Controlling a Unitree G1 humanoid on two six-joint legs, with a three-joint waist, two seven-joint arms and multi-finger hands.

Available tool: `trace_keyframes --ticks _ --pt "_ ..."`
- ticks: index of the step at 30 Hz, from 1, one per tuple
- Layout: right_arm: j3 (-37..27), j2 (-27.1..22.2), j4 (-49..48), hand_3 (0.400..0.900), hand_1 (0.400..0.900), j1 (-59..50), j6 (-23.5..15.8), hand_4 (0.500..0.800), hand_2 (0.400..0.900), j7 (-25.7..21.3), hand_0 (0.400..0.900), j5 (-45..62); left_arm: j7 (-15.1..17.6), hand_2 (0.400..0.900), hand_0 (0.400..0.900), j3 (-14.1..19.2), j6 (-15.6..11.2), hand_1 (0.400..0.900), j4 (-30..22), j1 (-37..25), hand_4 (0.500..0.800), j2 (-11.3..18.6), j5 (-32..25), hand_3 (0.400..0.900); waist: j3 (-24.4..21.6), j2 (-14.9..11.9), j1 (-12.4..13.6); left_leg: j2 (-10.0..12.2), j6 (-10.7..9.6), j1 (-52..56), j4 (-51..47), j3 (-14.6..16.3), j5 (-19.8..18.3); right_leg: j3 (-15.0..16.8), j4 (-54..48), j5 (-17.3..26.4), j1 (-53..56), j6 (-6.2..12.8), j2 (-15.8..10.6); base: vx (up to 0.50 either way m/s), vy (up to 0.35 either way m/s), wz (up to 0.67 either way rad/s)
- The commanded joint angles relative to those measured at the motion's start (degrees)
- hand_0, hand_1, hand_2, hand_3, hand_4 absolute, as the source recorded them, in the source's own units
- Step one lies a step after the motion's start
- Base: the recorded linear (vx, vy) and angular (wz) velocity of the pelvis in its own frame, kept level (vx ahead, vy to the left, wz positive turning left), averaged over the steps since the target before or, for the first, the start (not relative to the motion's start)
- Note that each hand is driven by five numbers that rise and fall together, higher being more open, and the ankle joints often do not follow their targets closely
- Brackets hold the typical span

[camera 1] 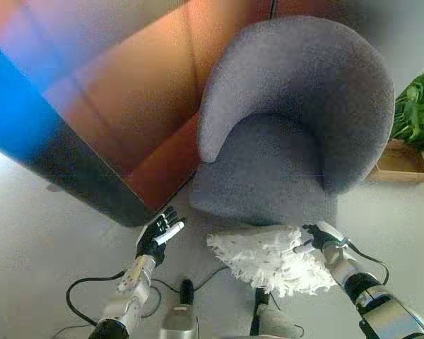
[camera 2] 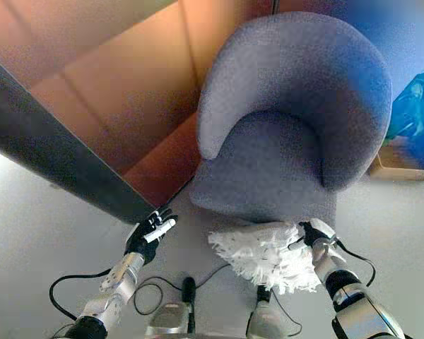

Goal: Pick up the pillow and put it on the sofa.

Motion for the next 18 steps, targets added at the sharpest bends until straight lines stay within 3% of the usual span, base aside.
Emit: trace_keyframes --ticks 1,5,13,18 --pt "1.71 -3.56 -0.46 0.900 0.900 -3.87 -0.57 0.800 0.900 -2.58 0.900 -1.17 -1.05 0.900 0.900 -2.03 -5.04 0.900 -5.43 -2.54 0.800 1.33 0.36 0.900 -2.79 -1.71 1.43 0.92 -0.41 -2.16 3.68 -4.22 -2.21 -0.48 3.12 -0.80 -0.01 5.69 -5.64 0.00 0.000 0.00" --pt "1.66 -3.60 -0.82 0.900 0.900 -3.55 -0.44 0.800 0.900 -2.47 0.900 -1.23 -1.71 0.900 0.900 -2.26 -5.80 0.900 -5.49 -2.39 0.800 1.02 -0.51 0.900 -2.95 -1.77 1.34 0.91 -0.46 -2.17 3.82 -4.13 -2.30 -0.46 3.11 -0.83 0.03 5.71 -5.63 0.00 0.000 0.00" --pt "1.53 -3.91 -0.90 0.900 0.900 -3.37 -0.50 0.800 0.900 -2.32 0.900 -1.47 -0.95 0.900 0.900 -1.95 -4.68 0.900 -5.23 -2.22 0.800 1.33 -0.09 0.900 -3.04 -1.85 1.36 0.94 -0.45 -2.14 3.84 -4.17 -2.28 -0.40 3.14 -0.85 0.03 5.80 -5.58 0.00 0.000 0.00" --pt "2.39 -4.37 0.44 0.900 0.900 -6.85 0.15 0.800 0.900 -2.88 0.900 -0.90 -0.93 0.900 0.900 -2.26 -4.79 0.900 -5.43 -4.03 0.800 1.98 -0.81 0.900 -1.10 -1.43 1.63 0.81 -0.41 -3.35 4.18 -4.54 -2.16 -0.33 3.50 -0.50 -1.24 5.86 -5.69 -0.07 -0.010 0.01"
